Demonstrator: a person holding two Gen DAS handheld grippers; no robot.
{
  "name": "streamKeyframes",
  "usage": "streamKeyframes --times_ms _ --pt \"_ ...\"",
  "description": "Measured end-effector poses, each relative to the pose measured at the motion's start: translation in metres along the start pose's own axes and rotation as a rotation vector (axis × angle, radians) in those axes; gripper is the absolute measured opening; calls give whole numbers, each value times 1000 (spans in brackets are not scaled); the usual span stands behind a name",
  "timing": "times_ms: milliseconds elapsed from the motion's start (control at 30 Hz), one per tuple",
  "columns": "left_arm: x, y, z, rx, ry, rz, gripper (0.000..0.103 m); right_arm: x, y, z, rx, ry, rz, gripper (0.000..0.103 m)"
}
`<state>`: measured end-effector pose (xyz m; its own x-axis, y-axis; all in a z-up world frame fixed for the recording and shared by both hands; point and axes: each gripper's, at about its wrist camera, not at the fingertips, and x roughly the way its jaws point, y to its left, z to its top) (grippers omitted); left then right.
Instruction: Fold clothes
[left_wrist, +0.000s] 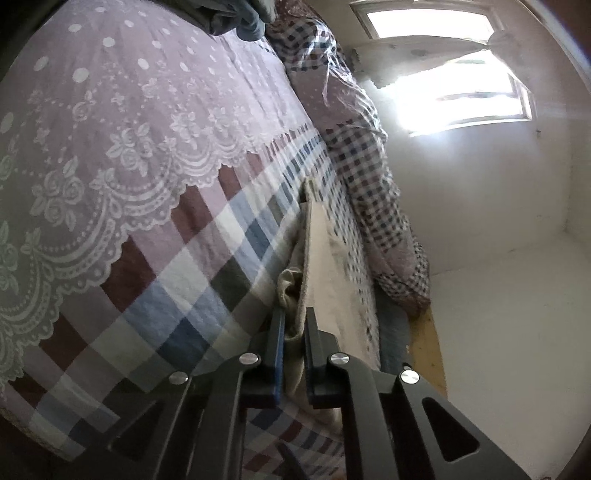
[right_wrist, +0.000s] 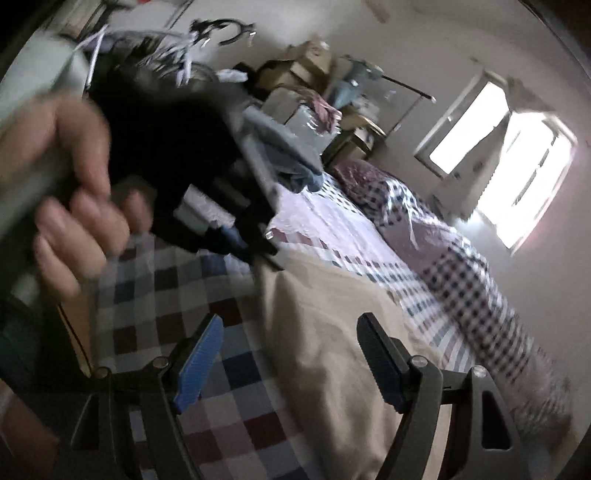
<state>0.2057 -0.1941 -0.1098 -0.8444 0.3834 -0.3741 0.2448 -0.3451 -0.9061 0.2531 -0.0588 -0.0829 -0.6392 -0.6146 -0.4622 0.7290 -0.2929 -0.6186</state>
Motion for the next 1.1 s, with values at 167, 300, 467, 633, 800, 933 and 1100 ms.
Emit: streamKeyframes --times_ms 167,300,467,633,800,933,1100 --pt "-1 -1 4 -6 14 -28 7 22 19 1 -99 -1 -86 62" --pt "0 -2 7 -12 23 -52 7 43 29 0 -159 26 -136 55" --pt "3 -5 10 -15 24 -74 7 62 34 -3 -194 55 -177 34" --pt "0 -3 10 -52 -13 -103 51 67 20 0 -136 75 -185 4" --pt "4 -8 9 -55 -28 -145 74 59 9 7 -96 50 -194 4" --pt "19 -14 14 -23 10 -117 74 56 3 8 -81 39 -181 3" --pt "38 -19 26 -24 16 -118 74 55 -1 8 -74 27 -161 3"
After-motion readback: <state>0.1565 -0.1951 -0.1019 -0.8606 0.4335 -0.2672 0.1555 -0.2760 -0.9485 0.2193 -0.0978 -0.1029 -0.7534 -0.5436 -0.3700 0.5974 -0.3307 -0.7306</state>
